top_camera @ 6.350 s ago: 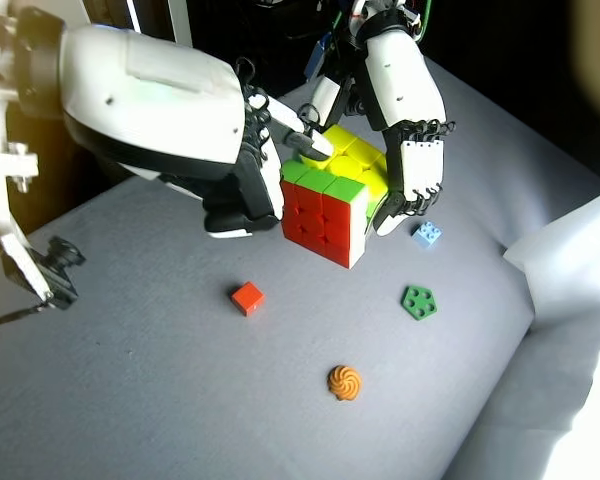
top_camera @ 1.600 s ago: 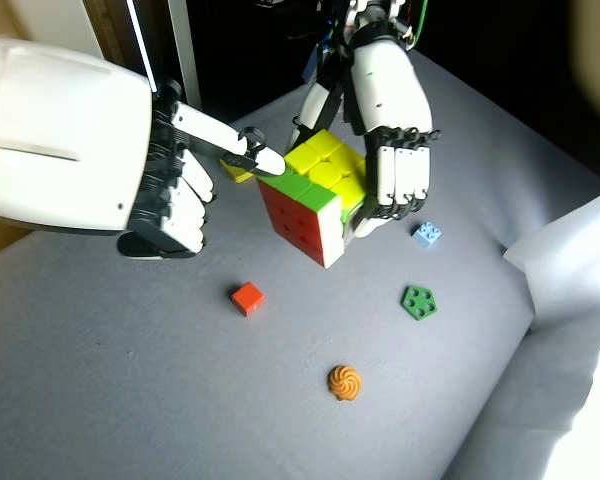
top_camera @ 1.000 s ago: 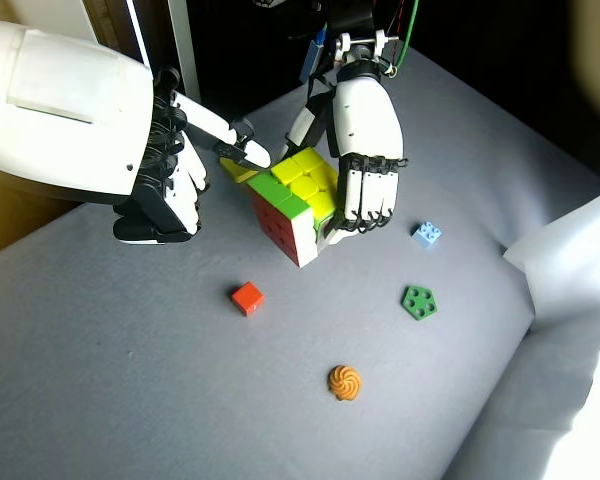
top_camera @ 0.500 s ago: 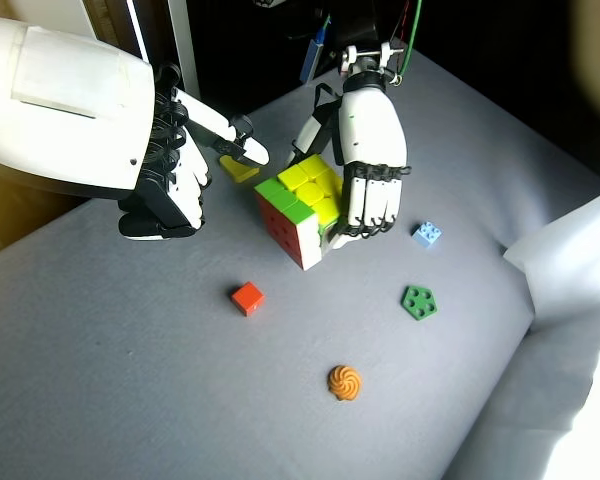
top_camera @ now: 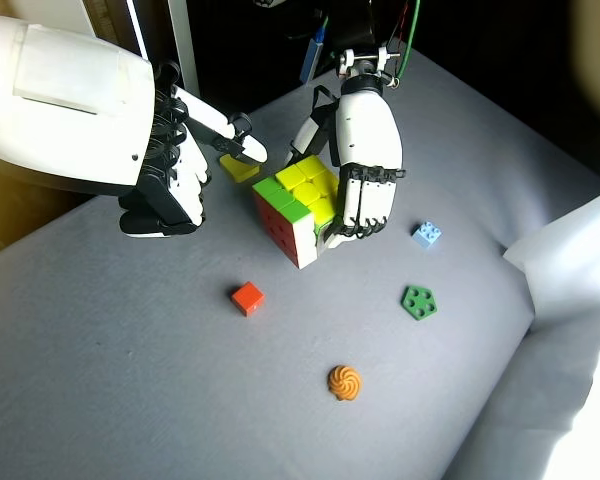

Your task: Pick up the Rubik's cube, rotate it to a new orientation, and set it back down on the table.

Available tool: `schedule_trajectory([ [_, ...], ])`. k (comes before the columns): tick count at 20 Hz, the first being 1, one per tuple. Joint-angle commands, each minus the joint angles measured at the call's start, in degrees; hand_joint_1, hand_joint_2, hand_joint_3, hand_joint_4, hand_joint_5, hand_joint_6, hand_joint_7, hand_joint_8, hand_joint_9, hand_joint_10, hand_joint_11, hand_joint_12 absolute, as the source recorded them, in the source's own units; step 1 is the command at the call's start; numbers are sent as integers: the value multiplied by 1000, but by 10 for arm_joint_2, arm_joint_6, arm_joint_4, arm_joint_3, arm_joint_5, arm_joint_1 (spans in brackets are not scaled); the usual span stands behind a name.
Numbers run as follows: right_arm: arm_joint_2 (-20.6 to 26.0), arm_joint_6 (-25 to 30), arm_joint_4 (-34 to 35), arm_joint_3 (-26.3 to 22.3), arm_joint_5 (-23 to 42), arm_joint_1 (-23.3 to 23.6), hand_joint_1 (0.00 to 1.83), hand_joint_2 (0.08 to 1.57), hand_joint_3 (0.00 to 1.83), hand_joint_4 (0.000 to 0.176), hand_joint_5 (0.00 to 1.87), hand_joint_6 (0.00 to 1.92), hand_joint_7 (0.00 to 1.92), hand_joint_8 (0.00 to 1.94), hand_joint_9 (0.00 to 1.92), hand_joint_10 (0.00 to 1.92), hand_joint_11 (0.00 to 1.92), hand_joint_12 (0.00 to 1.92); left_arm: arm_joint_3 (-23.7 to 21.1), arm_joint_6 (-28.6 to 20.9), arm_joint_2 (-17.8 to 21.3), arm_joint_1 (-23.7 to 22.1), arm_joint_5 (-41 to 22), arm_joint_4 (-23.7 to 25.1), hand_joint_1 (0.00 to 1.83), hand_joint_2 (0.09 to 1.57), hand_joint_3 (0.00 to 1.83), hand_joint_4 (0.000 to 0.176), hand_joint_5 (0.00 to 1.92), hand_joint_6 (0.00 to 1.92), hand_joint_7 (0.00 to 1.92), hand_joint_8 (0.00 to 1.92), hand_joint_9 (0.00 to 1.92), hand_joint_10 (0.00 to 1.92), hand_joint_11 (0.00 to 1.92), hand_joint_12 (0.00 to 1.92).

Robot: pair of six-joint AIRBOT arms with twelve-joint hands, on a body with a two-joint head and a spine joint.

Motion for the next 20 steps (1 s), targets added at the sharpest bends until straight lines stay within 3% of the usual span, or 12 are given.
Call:
schedule_trajectory([
  [1, 0, -2, 34, 0, -7, 8, 1156, 1251, 0, 0, 399, 38, 811, 1939, 881, 1921, 859, 1921, 1, -9, -2, -5, -43, 33, 1188, 1258, 1, 0, 867, 1097, 548, 1664, 519, 936, 374, 1265],
  [2, 0, -2, 34, 0, -7, 8, 1150, 1260, 3, 0, 337, 7, 807, 1941, 875, 1921, 865, 1921, 1, -10, -2, -5, -43, 34, 1166, 1289, 4, 0, 824, 1196, 463, 1706, 466, 933, 374, 1260],
  [3, 0, -3, 34, 0, -7, 8, 1107, 1281, 11, 0, 297, 4, 812, 1941, 880, 1921, 866, 1921, 1, -10, -2, -5, -43, 35, 1114, 1246, 2, 0, 756, 1305, 370, 1166, 427, 946, 355, 1262],
  [4, 0, -3, 34, 0, -7, 8, 1090, 1287, 10, 0, 269, 4, 834, 1941, 903, 1921, 881, 1921, 0, -10, -2, -5, -43, 35, 1104, 1234, 0, 0, 749, 1317, 404, 892, 406, 933, 321, 1237],
  [5, 0, -3, 34, 0, -7, 8, 1094, 1283, 4, 0, 247, 5, 865, 1888, 927, 1921, 887, 1921, 0, -10, -2, -4, -43, 35, 1164, 1161, 0, 0, 624, 625, 441, 714, 385, 864, 255, 1193],
  [6, 0, -3, 34, 0, -7, 8, 1079, 1305, 11, 0, 239, 3, 873, 1869, 930, 1921, 871, 1921, -1, -10, -2, -4, -43, 36, 1164, 1144, 0, 0, 679, 270, 519, 516, 406, 768, 229, 1152],
  [7, 0, -3, 34, 0, -7, 8, 1096, 1309, 9, 0, 234, 1, 886, 1874, 941, 1921, 878, 1921, -1, -10, -2, -4, -43, 36, 1174, 1139, 0, 0, 712, 103, 566, 391, 426, 711, 229, 1125],
  [11, 0, -4, 34, 0, -7, 8, 1149, 1258, 0, 0, 313, 11, 835, 1940, 898, 1921, 870, 1921, -2, -10, -2, -4, -43, 37, 1157, 1147, 0, 0, 745, 0, 683, 173, 495, 597, 230, 1109],
  [12, 0, -4, 34, 0, -7, 8, 1131, 1279, 2, 0, 302, 6, 897, 1941, 979, 1921, 925, 1921, -3, -10, -2, -4, -43, 38, 1172, 1140, 1, 0, 728, 0, 693, 126, 501, 559, 218, 1065],
  [19, 1, -4, 34, 0, -7, 8, 1152, 1260, 0, 0, 274, 2, 936, 1894, 997, 1921, 942, 1921, -5, -10, -2, -5, -43, 38, 1132, 1151, 1, 0, 671, 7, 668, 102, 502, 552, 249, 1082],
  [20, 1, -4, 34, 0, -6, 8, 1158, 1246, 0, 0, 283, 4, 920, 1906, 983, 1921, 922, 1921, -5, -10, -2, -5, -43, 38, 1109, 1155, 0, 0, 666, 3, 668, 79, 472, 508, 152, 1075],
])
